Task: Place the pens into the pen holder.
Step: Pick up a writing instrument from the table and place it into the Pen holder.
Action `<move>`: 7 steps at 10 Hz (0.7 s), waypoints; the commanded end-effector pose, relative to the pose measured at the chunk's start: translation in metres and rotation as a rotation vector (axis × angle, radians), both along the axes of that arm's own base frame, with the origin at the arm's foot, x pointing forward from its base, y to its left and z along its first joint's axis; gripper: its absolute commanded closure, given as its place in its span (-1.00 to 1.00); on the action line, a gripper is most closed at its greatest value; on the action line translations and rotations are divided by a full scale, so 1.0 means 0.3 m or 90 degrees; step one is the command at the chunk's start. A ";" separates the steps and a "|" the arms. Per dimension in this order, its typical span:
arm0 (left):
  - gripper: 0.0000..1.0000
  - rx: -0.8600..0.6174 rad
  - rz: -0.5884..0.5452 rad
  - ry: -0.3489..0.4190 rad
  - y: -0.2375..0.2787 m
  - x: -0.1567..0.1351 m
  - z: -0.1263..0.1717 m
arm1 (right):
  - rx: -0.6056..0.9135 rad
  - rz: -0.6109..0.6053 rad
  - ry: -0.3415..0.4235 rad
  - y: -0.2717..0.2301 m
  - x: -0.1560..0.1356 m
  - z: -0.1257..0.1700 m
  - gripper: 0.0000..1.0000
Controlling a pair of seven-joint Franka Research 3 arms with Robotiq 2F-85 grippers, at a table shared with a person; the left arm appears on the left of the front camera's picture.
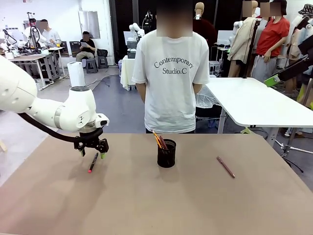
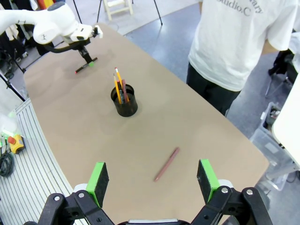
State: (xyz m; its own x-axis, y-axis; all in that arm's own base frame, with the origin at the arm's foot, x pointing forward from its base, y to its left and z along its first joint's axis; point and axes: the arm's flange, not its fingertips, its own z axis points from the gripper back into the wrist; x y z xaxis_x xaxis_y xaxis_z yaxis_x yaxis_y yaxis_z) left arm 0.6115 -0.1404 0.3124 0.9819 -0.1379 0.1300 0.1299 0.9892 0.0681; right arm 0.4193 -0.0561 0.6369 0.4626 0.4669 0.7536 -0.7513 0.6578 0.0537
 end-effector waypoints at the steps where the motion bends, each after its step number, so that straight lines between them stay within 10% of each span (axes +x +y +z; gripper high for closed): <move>1: -1.00 0.041 0.045 0.008 -0.030 0.066 -0.023 | 0.011 0.005 -0.008 0.003 0.002 0.006 -1.00; 3: -1.00 0.048 0.073 0.024 -0.034 0.077 -0.042 | 0.011 0.005 -0.008 0.003 0.002 0.006 -1.00; 7: 0.48 0.029 0.074 0.031 -0.028 0.073 -0.042 | 0.011 0.005 -0.008 0.003 0.002 0.006 -1.00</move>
